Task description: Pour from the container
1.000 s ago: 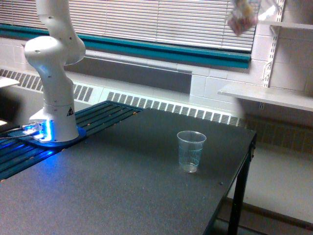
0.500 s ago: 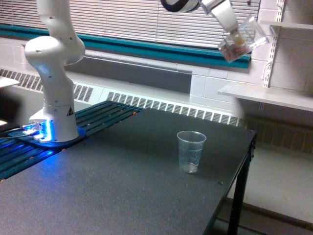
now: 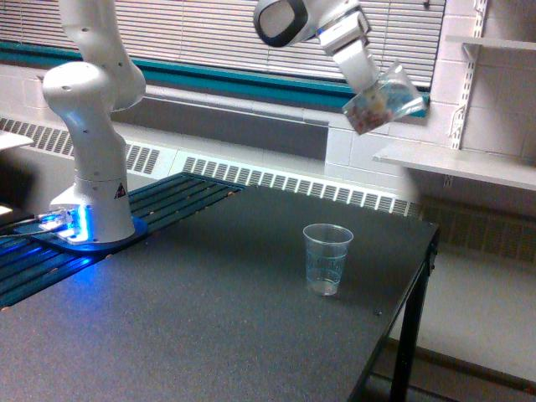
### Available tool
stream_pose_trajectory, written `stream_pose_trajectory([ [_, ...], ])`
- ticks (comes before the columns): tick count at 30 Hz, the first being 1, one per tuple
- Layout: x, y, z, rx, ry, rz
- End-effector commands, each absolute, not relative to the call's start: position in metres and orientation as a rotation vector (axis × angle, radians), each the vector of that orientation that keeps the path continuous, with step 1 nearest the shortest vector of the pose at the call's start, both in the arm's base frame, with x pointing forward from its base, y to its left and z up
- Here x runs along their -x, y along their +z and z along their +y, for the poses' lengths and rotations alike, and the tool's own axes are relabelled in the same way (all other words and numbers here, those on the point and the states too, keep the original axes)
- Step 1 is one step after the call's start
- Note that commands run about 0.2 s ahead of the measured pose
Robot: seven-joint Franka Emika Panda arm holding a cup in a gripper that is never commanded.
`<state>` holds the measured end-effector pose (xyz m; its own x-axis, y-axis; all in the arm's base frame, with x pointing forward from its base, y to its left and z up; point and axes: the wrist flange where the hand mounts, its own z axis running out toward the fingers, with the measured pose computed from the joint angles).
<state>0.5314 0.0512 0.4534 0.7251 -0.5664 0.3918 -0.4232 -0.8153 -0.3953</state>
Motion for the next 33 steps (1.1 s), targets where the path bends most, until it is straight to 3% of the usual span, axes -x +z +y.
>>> stream_pose_trajectory([
  [1, -0.516, 0.436, 0.056, 2.694, -0.677, 0.736],
  [33, -0.473, 0.348, 0.070, 2.765, -0.375, 0.735],
])
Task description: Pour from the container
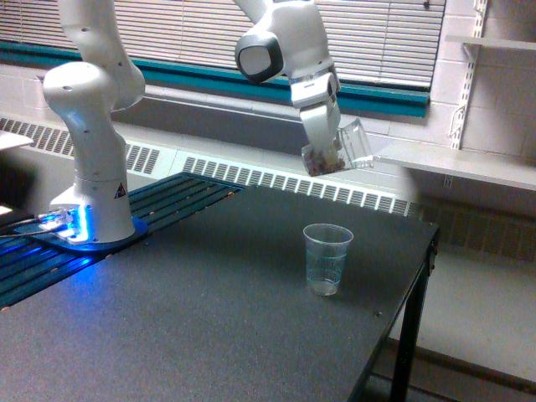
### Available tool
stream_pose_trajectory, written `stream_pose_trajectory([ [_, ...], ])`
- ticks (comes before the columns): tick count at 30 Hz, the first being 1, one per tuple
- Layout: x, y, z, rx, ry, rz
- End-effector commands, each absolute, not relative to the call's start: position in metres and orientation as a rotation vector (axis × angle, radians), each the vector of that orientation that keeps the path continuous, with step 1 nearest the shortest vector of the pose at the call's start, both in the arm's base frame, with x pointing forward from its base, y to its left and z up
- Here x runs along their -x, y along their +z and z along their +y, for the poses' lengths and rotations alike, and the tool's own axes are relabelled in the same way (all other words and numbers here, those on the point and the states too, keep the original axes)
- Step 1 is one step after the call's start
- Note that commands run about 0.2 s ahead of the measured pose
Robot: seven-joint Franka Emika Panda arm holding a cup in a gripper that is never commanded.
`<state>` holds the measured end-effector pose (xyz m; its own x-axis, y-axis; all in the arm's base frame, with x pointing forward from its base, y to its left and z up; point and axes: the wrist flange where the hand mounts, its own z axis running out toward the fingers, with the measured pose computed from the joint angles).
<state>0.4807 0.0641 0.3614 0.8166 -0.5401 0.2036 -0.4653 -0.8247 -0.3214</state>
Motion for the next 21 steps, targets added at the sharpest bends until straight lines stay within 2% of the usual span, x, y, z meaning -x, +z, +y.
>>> stream_pose_trajectory([
  [1, -0.472, 0.346, 0.069, 2.768, -0.366, 0.739],
  [21, -0.444, 0.319, 0.038, 2.836, -0.229, 0.814],
])
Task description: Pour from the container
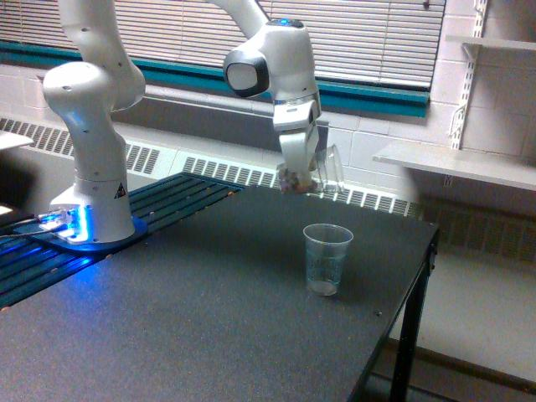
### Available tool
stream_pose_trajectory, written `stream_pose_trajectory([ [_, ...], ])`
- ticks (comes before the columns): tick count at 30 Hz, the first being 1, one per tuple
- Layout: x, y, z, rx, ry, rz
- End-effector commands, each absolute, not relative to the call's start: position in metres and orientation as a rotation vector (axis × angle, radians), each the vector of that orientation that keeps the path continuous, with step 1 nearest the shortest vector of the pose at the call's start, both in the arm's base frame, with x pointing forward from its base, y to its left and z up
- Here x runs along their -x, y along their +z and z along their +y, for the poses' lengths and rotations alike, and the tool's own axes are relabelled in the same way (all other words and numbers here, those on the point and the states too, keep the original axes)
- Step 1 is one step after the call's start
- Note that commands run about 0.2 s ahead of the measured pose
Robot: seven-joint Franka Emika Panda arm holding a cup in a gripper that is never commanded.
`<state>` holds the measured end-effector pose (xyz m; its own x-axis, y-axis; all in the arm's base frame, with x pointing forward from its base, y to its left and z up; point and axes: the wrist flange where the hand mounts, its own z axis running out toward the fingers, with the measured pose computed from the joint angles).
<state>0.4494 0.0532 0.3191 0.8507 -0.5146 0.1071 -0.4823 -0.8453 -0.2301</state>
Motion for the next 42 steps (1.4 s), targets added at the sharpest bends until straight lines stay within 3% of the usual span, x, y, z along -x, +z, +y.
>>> stream_pose_trajectory([
  [1, -0.443, 0.319, 0.037, 2.838, -0.225, 0.818],
  [42, -0.466, 0.290, 0.018, 2.980, 0.015, 0.752],
])
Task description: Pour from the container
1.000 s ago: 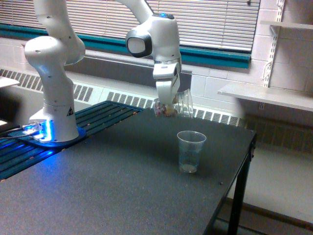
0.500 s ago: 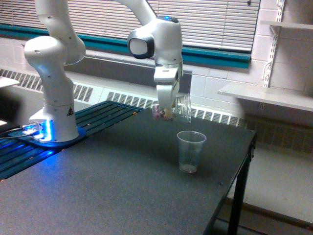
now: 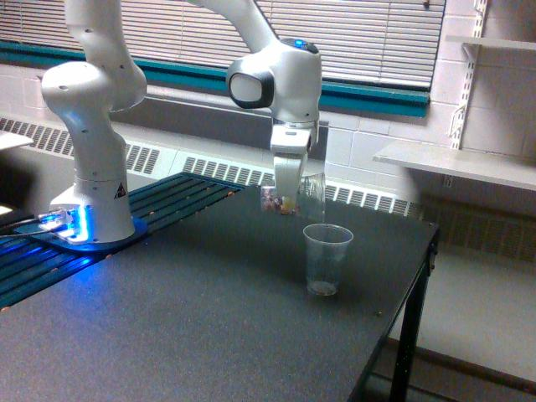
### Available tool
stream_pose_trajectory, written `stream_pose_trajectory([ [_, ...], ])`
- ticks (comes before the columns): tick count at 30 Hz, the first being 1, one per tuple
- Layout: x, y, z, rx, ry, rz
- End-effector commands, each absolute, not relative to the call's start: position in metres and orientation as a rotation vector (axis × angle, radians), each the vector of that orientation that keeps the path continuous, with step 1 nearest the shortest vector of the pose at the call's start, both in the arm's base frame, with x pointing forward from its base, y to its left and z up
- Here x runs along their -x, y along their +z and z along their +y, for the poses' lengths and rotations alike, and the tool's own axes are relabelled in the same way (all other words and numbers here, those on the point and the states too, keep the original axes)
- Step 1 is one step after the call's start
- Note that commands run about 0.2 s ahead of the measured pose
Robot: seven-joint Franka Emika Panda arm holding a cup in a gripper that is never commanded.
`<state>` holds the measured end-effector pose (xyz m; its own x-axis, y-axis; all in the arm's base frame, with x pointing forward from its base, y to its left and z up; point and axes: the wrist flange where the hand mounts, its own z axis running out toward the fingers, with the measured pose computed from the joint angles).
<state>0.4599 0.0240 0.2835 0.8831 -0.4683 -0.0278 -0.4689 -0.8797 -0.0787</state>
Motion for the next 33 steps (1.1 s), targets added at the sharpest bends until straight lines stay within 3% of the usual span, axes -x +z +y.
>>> stream_pose_trajectory([
  [1, -0.467, 0.290, 0.017, 2.986, 0.016, 0.752],
  [33, -0.485, 0.287, 0.016, 3.046, 0.195, 0.717],
])
